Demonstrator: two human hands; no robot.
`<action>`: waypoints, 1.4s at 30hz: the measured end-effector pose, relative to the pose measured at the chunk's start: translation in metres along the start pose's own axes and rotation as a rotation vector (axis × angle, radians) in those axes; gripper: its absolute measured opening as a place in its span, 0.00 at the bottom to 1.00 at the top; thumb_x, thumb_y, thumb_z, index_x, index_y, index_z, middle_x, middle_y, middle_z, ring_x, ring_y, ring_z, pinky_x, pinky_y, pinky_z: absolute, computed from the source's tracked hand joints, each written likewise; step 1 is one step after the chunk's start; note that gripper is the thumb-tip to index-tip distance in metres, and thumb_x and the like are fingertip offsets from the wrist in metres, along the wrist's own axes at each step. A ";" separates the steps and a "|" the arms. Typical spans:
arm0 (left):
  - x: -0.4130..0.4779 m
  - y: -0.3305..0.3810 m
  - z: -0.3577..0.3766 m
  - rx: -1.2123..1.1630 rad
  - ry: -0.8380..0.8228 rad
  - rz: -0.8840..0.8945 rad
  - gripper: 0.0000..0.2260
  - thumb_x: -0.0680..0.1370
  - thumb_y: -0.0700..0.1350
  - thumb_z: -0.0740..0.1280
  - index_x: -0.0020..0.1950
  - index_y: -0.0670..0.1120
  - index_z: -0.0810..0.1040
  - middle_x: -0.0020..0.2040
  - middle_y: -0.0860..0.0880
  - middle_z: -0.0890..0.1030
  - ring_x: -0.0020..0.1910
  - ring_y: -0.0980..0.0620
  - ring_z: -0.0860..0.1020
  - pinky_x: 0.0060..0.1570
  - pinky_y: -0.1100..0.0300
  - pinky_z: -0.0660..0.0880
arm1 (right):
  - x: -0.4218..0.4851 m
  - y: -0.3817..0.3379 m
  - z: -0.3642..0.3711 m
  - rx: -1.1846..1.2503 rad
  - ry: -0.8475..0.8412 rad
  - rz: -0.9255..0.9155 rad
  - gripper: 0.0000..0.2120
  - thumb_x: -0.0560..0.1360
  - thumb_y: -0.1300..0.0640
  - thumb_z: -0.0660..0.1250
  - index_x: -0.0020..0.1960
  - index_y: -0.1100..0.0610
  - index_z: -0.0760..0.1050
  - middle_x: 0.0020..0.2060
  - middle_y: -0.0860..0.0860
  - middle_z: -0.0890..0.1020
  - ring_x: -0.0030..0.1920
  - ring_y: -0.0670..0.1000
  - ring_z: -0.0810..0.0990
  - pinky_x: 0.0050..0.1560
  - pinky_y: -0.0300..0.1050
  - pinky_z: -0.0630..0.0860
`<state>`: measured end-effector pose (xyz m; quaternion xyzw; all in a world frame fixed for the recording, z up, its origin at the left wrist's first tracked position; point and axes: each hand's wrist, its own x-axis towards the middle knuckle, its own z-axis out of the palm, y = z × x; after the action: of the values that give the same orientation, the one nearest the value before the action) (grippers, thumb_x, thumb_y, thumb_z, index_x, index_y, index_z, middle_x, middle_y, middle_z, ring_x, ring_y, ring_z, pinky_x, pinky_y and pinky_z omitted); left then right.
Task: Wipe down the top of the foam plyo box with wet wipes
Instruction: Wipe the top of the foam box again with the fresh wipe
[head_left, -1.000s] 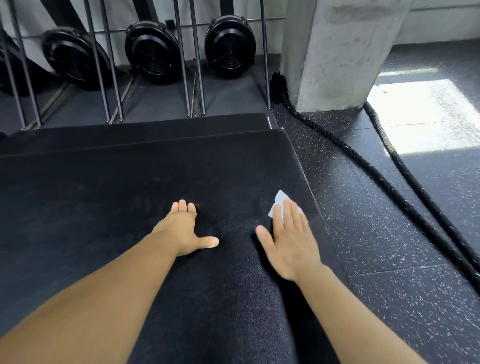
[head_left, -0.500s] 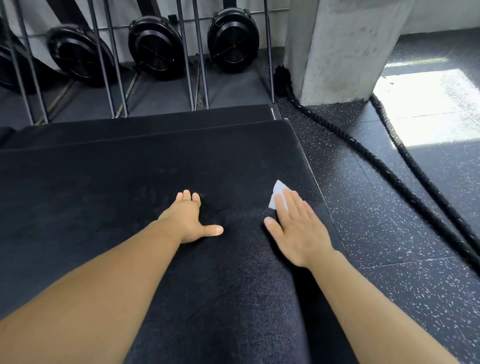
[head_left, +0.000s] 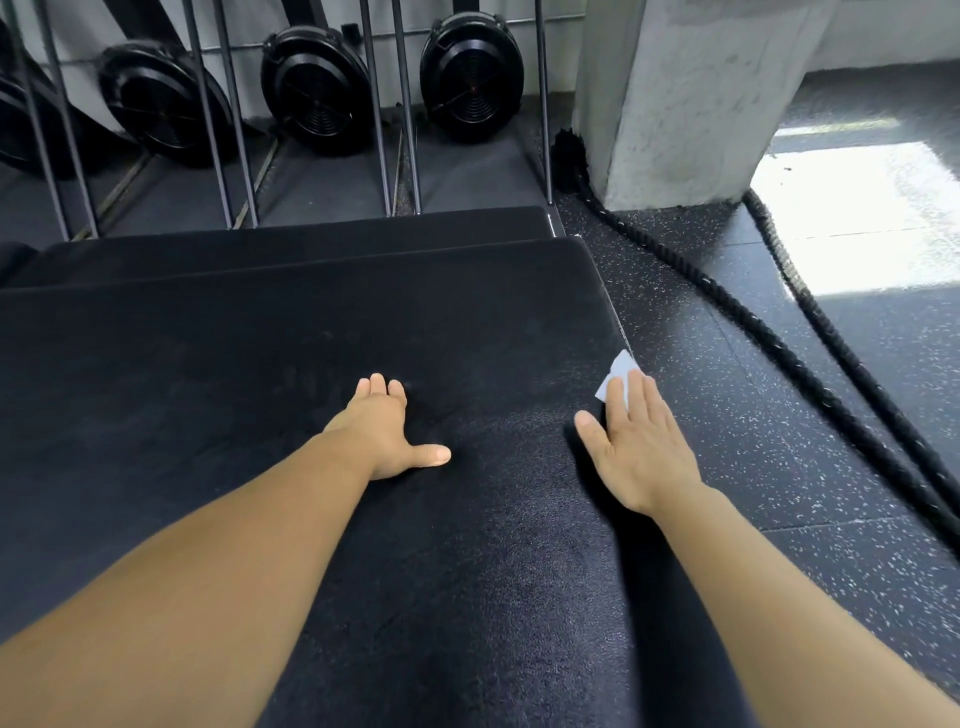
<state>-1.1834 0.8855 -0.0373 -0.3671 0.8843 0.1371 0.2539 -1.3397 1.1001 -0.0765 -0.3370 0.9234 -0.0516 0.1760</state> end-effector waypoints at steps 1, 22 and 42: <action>0.000 0.000 0.000 0.003 -0.002 -0.002 0.50 0.74 0.66 0.65 0.79 0.42 0.39 0.79 0.44 0.38 0.78 0.47 0.38 0.74 0.49 0.55 | -0.005 -0.005 0.003 -0.020 0.009 -0.020 0.36 0.82 0.39 0.39 0.80 0.61 0.38 0.79 0.58 0.38 0.79 0.56 0.35 0.78 0.50 0.36; -0.010 0.003 0.023 0.264 0.152 -0.090 0.38 0.76 0.72 0.50 0.79 0.54 0.43 0.80 0.47 0.49 0.78 0.49 0.49 0.72 0.42 0.52 | -0.029 -0.036 0.027 -0.082 0.042 -0.278 0.30 0.84 0.42 0.42 0.81 0.55 0.40 0.80 0.54 0.40 0.79 0.51 0.36 0.78 0.46 0.36; -0.039 -0.001 0.049 0.211 0.252 -0.040 0.30 0.81 0.62 0.41 0.79 0.50 0.40 0.80 0.46 0.47 0.79 0.49 0.44 0.73 0.41 0.44 | -0.080 -0.061 0.041 0.007 0.063 -0.140 0.33 0.84 0.42 0.42 0.80 0.61 0.37 0.79 0.59 0.36 0.78 0.55 0.33 0.72 0.46 0.25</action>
<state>-1.1424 0.9288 -0.0565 -0.3701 0.9113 -0.0087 0.1805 -1.2313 1.1050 -0.0787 -0.3984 0.9025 -0.0779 0.1439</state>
